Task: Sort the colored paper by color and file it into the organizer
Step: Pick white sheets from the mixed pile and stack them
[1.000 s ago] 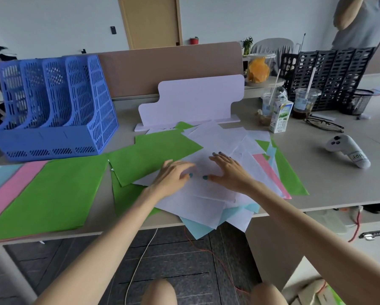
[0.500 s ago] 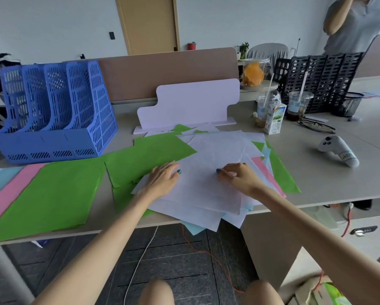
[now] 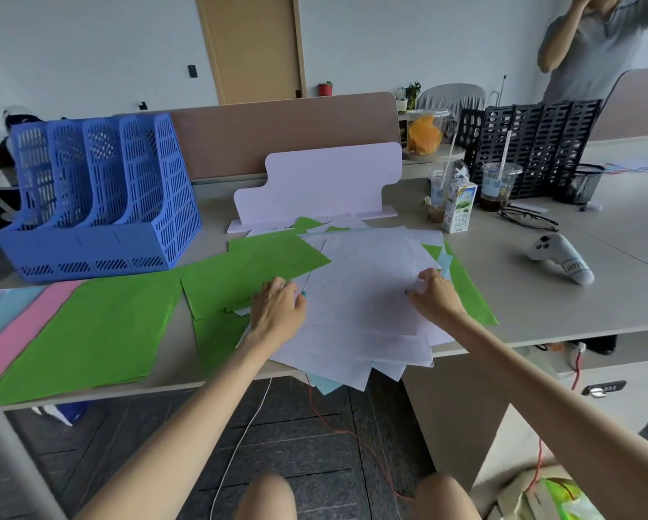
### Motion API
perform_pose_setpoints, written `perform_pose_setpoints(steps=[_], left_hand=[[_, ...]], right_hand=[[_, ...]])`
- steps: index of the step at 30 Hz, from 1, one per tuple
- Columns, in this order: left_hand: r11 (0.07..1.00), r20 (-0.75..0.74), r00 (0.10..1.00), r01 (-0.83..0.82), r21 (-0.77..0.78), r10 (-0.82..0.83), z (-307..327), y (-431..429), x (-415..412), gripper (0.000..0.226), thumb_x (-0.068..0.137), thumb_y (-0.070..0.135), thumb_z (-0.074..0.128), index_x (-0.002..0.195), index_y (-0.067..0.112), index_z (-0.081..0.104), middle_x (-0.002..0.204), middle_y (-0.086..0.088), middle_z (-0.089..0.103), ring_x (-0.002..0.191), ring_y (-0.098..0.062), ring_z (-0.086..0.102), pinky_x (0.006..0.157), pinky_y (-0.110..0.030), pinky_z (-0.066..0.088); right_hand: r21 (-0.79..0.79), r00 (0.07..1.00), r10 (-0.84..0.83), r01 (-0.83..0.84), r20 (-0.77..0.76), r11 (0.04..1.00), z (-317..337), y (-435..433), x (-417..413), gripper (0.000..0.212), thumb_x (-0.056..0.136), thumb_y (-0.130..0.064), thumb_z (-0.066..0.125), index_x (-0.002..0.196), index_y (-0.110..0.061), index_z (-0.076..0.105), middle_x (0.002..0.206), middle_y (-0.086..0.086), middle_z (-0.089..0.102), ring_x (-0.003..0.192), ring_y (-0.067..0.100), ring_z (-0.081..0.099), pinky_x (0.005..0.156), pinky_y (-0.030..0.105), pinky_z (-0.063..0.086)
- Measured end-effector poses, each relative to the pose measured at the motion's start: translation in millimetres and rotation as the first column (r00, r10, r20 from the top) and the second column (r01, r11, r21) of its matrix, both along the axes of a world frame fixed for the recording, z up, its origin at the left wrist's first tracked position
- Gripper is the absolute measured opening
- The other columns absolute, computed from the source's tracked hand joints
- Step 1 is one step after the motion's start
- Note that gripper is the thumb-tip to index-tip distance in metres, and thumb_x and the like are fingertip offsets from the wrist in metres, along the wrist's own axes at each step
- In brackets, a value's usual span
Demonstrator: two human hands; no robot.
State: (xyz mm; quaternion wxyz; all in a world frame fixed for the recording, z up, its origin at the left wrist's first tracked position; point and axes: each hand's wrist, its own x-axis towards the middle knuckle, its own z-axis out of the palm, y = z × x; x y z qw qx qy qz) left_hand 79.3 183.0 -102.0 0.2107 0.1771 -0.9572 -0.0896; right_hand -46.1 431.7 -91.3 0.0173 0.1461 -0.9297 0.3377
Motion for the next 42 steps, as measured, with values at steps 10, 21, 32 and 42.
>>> perform_pose_setpoints(steps=[10,21,32,42], left_hand=[[0.961,0.127,0.981,-0.174,0.216,0.149,6,2,7,0.043,0.097,0.038,0.039,0.128,0.009,0.049,0.136,-0.012,0.046,0.123,-0.030,0.044,0.098,-0.039,0.038],[0.985,0.343,0.936,-0.129,0.114,0.083,2,-1,14,0.057,0.089,0.059,0.043,0.134,0.023,0.041,0.144,-0.006,0.032,0.131,-0.029,0.026,0.108,-0.043,0.024],[0.890,0.320,0.941,-0.054,0.452,-0.105,11,-7,15,0.061,0.097,0.057,0.031,0.151,0.032,0.015,0.160,0.009,0.007,0.147,-0.019,0.003,0.119,-0.043,0.005],[0.807,0.082,0.983,0.089,0.584,-0.167,13,0,6,0.048,0.094,0.051,0.041,0.140,0.039,0.037,0.152,0.009,0.032,0.141,-0.020,0.024,0.115,-0.048,0.021]], right_hand=[[-0.127,0.994,0.001,0.013,0.107,0.992,-3,0,-3,0.057,0.075,-0.020,0.076,0.122,-0.005,0.047,0.119,0.010,0.052,0.106,0.028,0.052,0.077,0.032,0.042],[-0.628,0.868,0.105,0.262,0.485,0.733,21,-10,-9,0.016,0.075,0.001,0.073,0.072,-0.003,0.058,0.075,0.012,0.060,0.062,0.021,0.058,0.062,0.027,0.048],[-0.343,0.986,-0.156,0.168,0.062,0.924,20,-6,-12,0.013,0.090,-0.021,0.057,0.082,-0.011,0.059,0.075,0.008,0.056,0.073,0.027,0.051,0.060,0.029,0.034],[-0.519,0.964,0.129,0.012,0.234,0.855,28,7,-10,0.016,0.074,-0.017,0.053,0.058,-0.017,0.053,0.066,0.002,0.049,0.067,0.021,0.041,0.057,0.028,0.029]])
